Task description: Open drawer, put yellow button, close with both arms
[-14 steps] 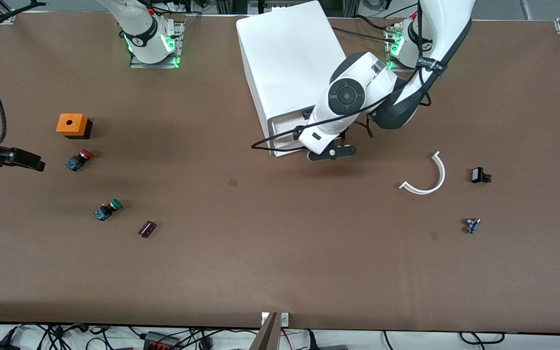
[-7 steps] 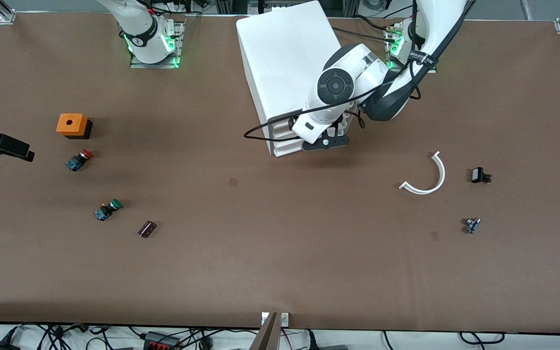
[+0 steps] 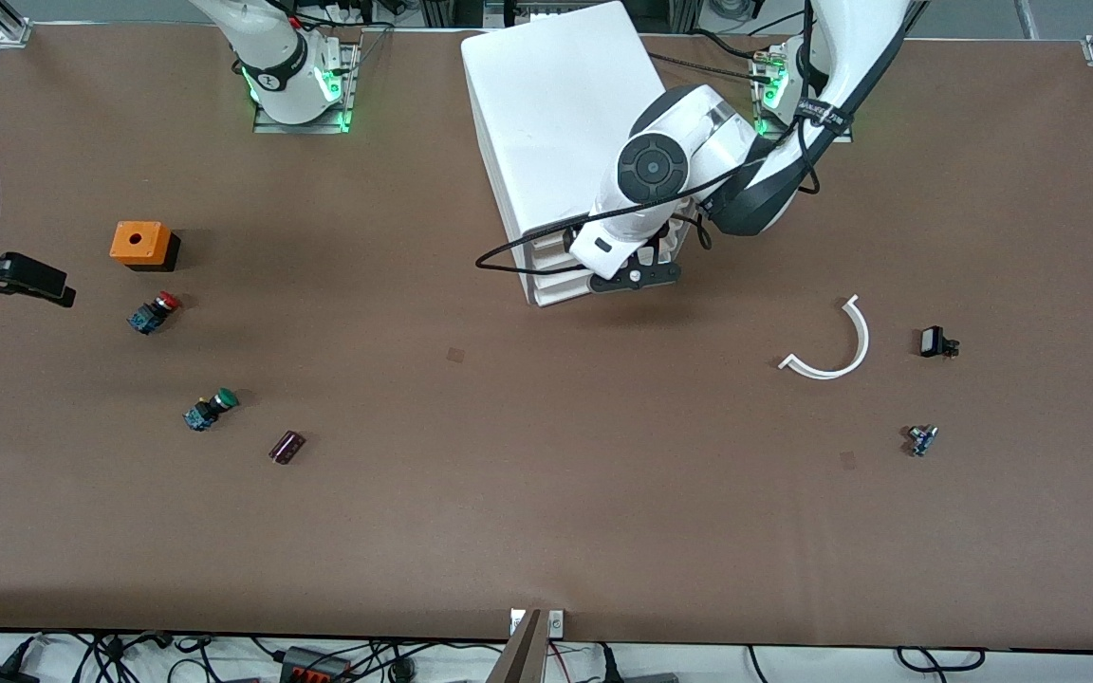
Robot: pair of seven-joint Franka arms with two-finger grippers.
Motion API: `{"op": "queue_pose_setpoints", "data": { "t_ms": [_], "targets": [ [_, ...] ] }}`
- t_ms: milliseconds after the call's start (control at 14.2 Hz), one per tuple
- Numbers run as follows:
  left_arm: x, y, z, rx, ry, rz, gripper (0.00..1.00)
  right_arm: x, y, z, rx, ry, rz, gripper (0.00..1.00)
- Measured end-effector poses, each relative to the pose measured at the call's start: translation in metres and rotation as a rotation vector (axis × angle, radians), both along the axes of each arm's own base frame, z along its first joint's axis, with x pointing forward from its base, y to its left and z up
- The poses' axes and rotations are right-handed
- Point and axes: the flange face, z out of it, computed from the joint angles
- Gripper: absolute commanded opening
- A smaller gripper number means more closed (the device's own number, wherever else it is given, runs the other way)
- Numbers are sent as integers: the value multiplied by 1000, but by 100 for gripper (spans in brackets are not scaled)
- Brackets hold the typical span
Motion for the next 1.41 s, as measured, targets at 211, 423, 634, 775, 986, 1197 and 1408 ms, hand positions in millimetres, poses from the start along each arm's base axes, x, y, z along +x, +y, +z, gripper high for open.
{"op": "queue_pose_setpoints", "data": {
  "t_ms": [211,423,634,775,986,1197,1408],
  "targets": [
    [7,6,2,-4,-4,14,100,-22,-1,-2,-10,-10,1,100],
    [45,40,26,-45,-52,17,100,-41,-1,3,-7,-10,0,100],
    [100,114,54,-84,-101,-49,100,-48,-1,2,-5,2,-2,100],
    [129,171,69,-42,-130,-129,100,-50,-1,0,-4,15,-3,100],
    [154,226,102,41,-175,-271,100,-50,-1,0,-3,19,-3,100],
    [172,269,143,32,-219,-378,100,-50,0,0,-3,19,-1,100],
    [176,305,179,32,-257,-433,100,-51,2,1,-3,18,2,100]
  ]
}}
